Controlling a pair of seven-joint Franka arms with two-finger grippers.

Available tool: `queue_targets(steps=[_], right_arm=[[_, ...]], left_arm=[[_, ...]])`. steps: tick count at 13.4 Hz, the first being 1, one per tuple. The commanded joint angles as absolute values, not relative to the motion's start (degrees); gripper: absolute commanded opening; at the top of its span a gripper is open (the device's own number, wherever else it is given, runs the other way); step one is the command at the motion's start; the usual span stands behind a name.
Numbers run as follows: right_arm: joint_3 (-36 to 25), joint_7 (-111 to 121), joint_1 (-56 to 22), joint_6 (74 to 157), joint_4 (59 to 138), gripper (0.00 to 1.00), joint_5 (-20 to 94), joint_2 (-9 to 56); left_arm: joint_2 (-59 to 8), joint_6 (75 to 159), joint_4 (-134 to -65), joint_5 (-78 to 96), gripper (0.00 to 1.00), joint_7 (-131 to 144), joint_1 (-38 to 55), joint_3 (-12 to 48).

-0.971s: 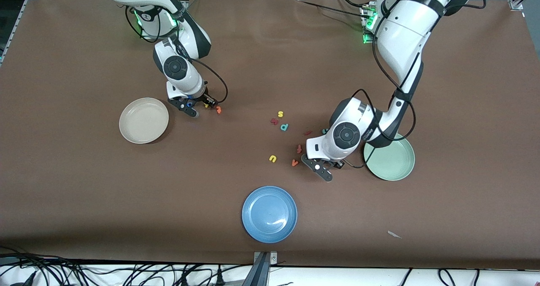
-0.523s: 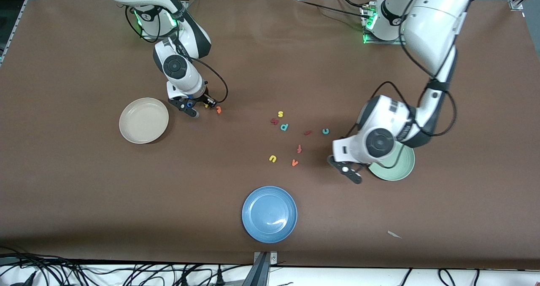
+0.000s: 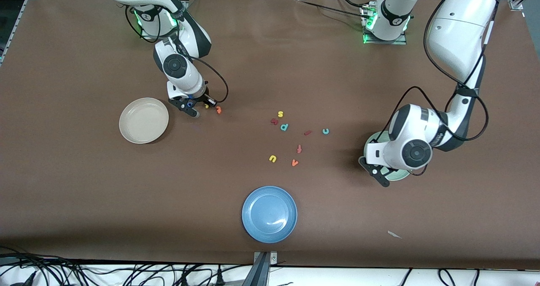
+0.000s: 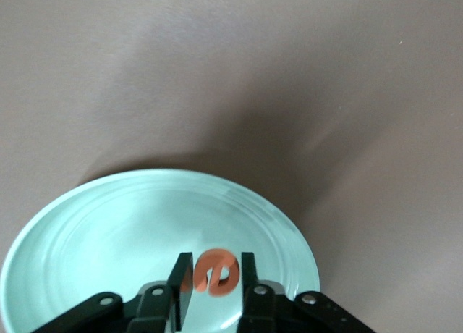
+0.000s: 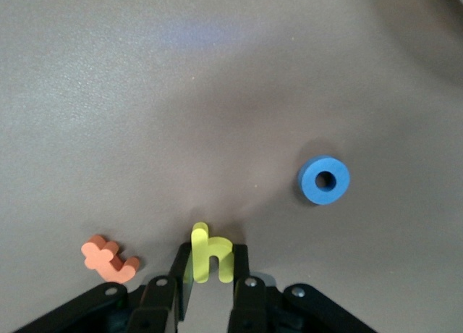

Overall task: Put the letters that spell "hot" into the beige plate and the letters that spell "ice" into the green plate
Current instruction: 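Drop the e on the green plate while the right gripper carries the h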

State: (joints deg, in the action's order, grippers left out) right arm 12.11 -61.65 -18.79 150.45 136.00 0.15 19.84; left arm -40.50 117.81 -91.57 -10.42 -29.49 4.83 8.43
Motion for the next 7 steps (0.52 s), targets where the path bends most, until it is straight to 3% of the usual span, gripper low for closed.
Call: queue_targets(steps=[1,3,7], right_arm=[[12.39,-62.23,-18.72,149.95,137.29,0.18,0.53,18.20],[12.22,-61.35,-18.72,146.97,136.76,0.18,0.53,15.66],[8.54,-55.92,-18.63,140.20,134.83,0.18,0.44,12.05]], left_arm=[[-38.85,118.83,-93.34,-12.40,1.00,-28.48,5.18,8.79],[-37.45,117.69,-93.43,-11.95,1.00,-24.81,6.06,8.96],[-36.04,114.96,-94.74,-11.87,1.00,-10.32,6.86,15.81]])
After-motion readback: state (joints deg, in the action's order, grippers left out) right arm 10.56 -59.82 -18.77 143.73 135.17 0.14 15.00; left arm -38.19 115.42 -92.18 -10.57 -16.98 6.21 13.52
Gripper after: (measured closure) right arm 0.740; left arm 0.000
